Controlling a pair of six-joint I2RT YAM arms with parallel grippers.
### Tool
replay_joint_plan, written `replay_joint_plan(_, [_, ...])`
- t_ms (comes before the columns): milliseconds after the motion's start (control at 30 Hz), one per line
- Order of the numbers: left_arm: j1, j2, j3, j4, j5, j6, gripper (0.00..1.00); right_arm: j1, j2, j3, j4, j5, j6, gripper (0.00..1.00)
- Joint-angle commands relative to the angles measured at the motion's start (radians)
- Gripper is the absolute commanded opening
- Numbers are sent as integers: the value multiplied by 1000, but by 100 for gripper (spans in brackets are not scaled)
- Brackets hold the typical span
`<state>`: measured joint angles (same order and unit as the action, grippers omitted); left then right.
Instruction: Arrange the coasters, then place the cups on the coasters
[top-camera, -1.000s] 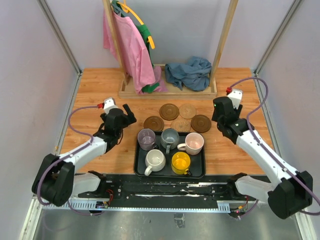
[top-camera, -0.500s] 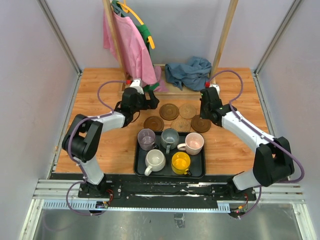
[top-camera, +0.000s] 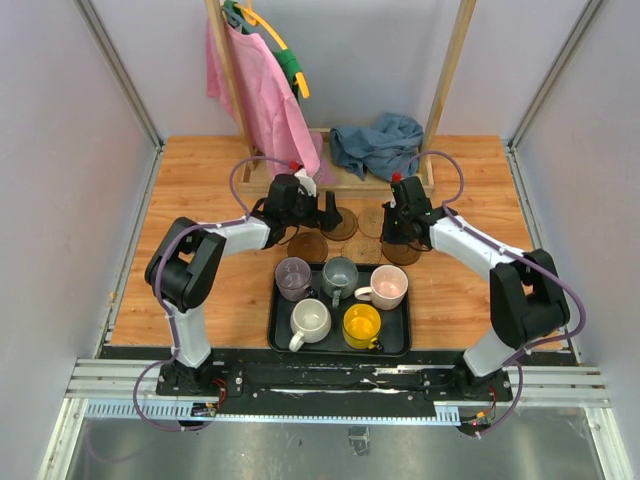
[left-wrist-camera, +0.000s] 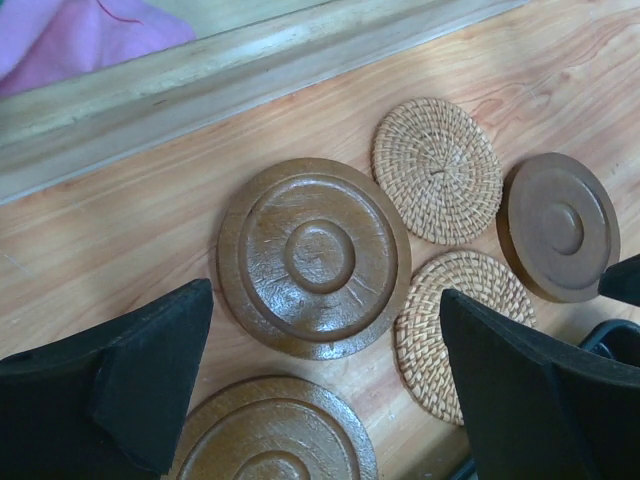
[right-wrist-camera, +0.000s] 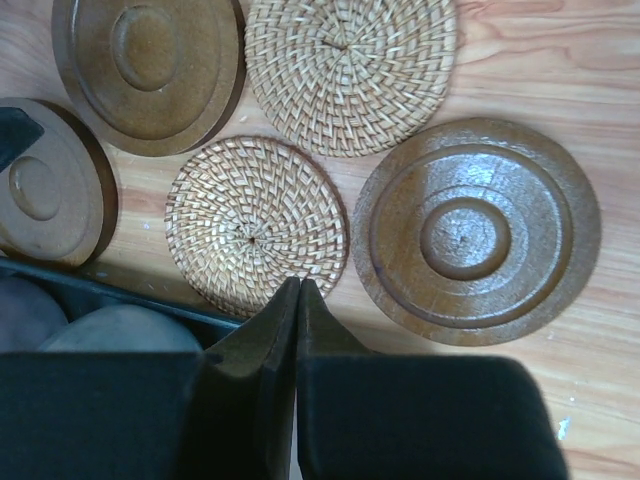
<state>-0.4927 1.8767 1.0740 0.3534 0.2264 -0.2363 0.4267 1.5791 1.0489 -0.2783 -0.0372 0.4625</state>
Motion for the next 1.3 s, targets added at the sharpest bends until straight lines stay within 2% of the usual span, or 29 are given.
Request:
replay_joint_plan(0, [1,-12,30,-64,-18,-18,100,10,36,51,14,-66,10,1])
replay_joint_plan(333, [2,-30,44,-130,26,-127,100,10,55,47,19,-73,10,1])
replay_joint_plan(367, [1,-16,48,-129,44,-129,93,10,60,47,19,-79,10,1])
replay_joint_plan(400, [1,2,54,-134,58,-127,76,10,68,46,19,-85,11,1])
replay_joint_plan(467, [2,32,60,-127,80,-135,36,11,87,49,19,-105,15,1])
replay_joint_plan(567, [1,49,65,-117,95,-136,21,11,119,58,18,-132,16,1])
replay_joint_plan(700, [2,67,101,-131,111,-114,9,11,157,65,23,-154,23,1])
replay_joint_plan(733, [2,75,113,-138,122,-106,3,11,165,67,26,-158,25,1])
replay_joint_plan(1000, [1,145,153,-106,175,-117,0,14,223,91,24,-170,25,1])
replay_joint_plan(1267, [1,218,177,-128,247,-118,1,13,265,105,-19,-115,27,1])
